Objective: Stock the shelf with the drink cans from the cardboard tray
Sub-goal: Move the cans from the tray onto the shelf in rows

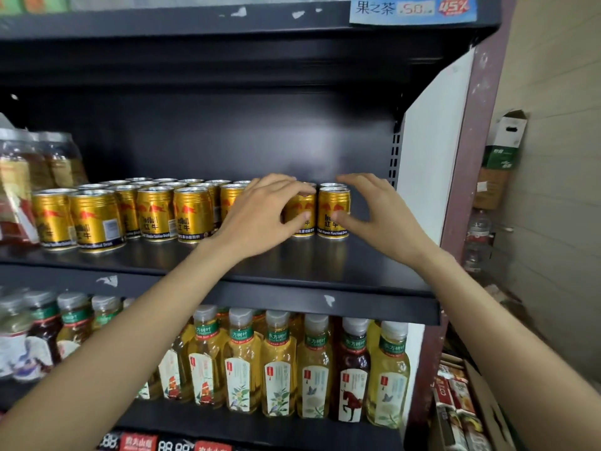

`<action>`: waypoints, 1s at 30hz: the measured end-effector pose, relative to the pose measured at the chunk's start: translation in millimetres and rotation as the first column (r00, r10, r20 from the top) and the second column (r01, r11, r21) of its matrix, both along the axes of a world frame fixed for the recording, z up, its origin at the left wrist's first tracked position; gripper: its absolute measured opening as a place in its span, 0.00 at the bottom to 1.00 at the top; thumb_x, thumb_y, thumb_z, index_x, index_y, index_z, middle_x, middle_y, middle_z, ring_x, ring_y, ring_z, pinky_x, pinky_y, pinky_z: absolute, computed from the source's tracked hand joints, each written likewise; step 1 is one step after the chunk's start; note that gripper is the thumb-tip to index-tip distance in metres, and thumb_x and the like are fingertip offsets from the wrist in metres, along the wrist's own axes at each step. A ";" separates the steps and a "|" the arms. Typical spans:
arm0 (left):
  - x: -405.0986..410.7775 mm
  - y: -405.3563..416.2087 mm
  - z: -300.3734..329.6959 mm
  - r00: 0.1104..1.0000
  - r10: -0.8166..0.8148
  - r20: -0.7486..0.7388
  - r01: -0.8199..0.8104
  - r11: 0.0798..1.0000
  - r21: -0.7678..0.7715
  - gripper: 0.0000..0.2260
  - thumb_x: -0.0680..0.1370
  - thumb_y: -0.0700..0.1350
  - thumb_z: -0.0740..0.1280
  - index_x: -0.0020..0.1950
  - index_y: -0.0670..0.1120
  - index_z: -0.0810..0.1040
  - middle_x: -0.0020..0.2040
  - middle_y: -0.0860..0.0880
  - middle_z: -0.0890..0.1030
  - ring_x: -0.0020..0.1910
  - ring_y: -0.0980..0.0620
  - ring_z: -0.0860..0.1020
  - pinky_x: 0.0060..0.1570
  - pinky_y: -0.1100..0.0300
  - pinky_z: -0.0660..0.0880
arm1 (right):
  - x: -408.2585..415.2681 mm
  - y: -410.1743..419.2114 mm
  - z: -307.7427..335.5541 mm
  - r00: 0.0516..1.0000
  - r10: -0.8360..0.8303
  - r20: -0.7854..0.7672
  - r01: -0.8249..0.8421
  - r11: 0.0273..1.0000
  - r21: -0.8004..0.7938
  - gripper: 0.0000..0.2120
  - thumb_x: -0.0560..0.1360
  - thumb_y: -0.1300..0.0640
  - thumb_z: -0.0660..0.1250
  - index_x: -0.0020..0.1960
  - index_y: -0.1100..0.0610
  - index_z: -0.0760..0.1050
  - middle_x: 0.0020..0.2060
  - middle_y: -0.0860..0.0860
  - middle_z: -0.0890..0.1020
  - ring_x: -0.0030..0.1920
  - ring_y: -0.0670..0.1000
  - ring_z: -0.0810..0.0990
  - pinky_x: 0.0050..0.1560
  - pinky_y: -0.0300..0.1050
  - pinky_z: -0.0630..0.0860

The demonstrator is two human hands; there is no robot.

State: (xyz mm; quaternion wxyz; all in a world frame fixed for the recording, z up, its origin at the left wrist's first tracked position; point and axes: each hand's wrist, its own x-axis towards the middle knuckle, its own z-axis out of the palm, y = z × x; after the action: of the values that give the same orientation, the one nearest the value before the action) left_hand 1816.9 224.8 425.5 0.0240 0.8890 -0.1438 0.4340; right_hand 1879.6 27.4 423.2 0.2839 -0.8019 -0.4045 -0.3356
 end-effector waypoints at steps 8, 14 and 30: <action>-127.4 23.8 -79.8 0.936 -0.253 0.244 0.333 0.862 -0.382 0.08 0.78 0.45 0.62 0.52 0.46 0.80 0.42 0.55 0.82 0.45 0.55 0.81 0.46 0.56 0.77 | -137.5 34.3 -84.5 0.946 0.041 0.322 -0.174 0.902 0.396 0.08 0.77 0.59 0.63 0.52 0.61 0.78 0.42 0.52 0.83 0.42 0.50 0.80 0.44 0.44 0.77; -198.0 74.5 -183.5 0.945 -0.322 -0.054 0.193 0.684 -0.703 0.09 0.76 0.49 0.63 0.51 0.49 0.79 0.39 0.56 0.83 0.42 0.60 0.81 0.44 0.69 0.74 | -190.7 71.3 -198.4 0.974 0.226 0.024 -0.224 0.935 0.275 0.08 0.78 0.58 0.62 0.53 0.60 0.77 0.43 0.51 0.82 0.43 0.47 0.80 0.41 0.43 0.77; -318.6 187.8 -462.5 0.443 0.105 -0.890 -0.584 0.787 -0.198 0.14 0.72 0.52 0.69 0.55 0.51 0.76 0.50 0.52 0.78 0.53 0.48 0.77 0.46 0.53 0.74 | -296.0 170.1 -470.7 0.569 -0.249 -0.784 -0.217 0.874 -0.435 0.20 0.74 0.57 0.65 0.66 0.55 0.70 0.60 0.52 0.76 0.60 0.55 0.75 0.54 0.50 0.76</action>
State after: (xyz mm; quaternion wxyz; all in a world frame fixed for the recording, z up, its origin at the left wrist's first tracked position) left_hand 1498.3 412.6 -37.0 0.2173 0.9566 0.1908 -0.0362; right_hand 1583.6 197.4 -47.5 0.2246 -0.9120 -0.2885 0.1859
